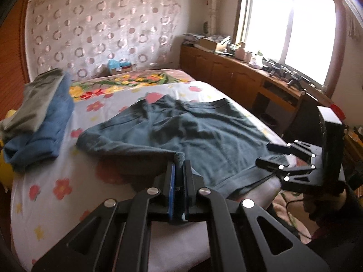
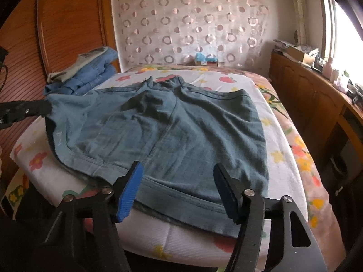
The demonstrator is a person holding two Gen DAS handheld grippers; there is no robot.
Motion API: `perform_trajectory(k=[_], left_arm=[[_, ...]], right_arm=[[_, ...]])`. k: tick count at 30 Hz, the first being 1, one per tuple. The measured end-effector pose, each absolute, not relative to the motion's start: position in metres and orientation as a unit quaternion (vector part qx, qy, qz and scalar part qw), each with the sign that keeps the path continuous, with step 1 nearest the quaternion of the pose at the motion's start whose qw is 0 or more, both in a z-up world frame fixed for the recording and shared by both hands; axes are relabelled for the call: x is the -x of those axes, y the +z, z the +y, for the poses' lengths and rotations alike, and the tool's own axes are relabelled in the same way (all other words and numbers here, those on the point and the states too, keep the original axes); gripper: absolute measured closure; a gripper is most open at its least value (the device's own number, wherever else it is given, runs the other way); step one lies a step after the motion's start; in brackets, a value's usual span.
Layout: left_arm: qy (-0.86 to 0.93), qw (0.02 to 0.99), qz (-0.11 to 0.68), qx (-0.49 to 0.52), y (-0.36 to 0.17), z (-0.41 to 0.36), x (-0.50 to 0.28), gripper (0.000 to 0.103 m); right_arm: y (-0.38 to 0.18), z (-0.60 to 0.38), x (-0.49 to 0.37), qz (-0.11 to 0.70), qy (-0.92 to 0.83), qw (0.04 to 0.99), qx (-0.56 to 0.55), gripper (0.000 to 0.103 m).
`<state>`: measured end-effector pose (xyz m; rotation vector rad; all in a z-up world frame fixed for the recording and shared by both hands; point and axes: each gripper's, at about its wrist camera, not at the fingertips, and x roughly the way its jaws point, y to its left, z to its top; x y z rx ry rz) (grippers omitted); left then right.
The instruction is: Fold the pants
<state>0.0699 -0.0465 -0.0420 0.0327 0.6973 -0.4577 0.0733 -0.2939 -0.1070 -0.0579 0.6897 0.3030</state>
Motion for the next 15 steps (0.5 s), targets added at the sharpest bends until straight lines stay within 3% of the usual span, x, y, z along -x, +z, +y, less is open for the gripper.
perform_trajectory(k=[8, 13, 15], left_arm=[[-0.237, 0.912, 0.333, -0.022, -0.032, -0.071, -0.083, 0.100], [-0.226, 0.915, 0.332, -0.029, -0.034, -0.073, -0.080, 0.079], [-0.225, 0.915, 0.332, -0.032, -0.035, -0.071, -0.078, 0.076]], right_arm=[[-0.103, -0.305, -0.071, 0.330, 0.141, 0.933, 0.023, 0.042], [-0.102, -0.306, -0.071, 0.329, 0.143, 0.933, 0.022, 0.042], [-0.101, -0.305, -0.071, 0.329, 0.146, 0.933, 0.022, 0.042]])
